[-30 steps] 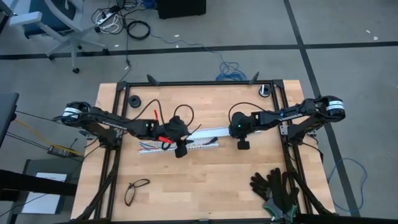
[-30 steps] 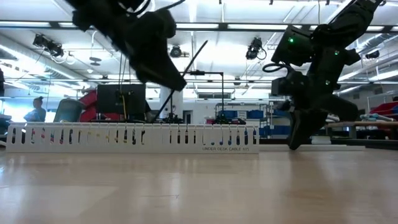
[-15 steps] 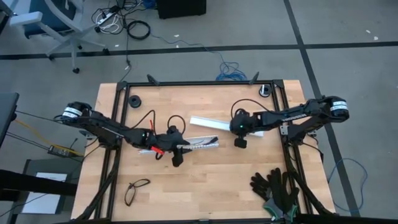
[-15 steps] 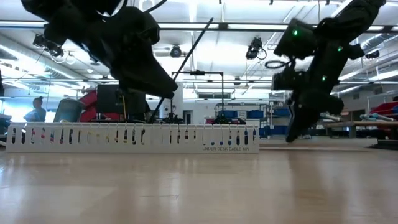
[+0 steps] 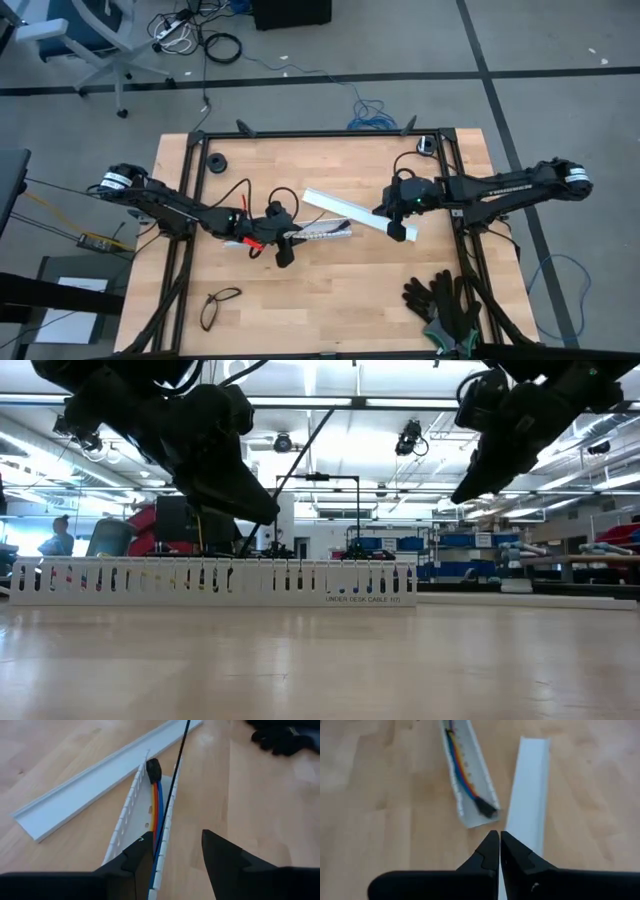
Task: Ziptie cables
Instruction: Close the white cable duct using the cover
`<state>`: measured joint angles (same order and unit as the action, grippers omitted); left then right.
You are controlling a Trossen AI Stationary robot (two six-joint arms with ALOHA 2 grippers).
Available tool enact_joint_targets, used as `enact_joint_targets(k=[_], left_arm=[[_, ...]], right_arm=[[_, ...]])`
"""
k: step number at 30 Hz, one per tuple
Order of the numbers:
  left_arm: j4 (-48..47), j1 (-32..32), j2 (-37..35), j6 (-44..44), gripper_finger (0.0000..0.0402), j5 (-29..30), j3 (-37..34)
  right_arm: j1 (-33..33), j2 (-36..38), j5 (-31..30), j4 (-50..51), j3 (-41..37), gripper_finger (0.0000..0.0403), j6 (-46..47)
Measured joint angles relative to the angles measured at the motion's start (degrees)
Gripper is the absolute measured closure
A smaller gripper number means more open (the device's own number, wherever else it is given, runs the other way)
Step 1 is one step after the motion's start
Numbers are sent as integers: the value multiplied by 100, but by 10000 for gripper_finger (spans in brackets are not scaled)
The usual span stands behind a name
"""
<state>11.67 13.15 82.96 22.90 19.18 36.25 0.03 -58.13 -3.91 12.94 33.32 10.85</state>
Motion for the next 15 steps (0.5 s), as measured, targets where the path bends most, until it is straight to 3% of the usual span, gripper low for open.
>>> enact_joint_targets(k=[8, 15], left_arm=[[-22, 0, 0, -9, 260, 52, 0], [-27, 0, 0, -9, 260, 55, 0]], right_arm=[[75, -595, 60, 258, 0, 397, 310], [77, -1748, 49, -79, 0, 339, 179]])
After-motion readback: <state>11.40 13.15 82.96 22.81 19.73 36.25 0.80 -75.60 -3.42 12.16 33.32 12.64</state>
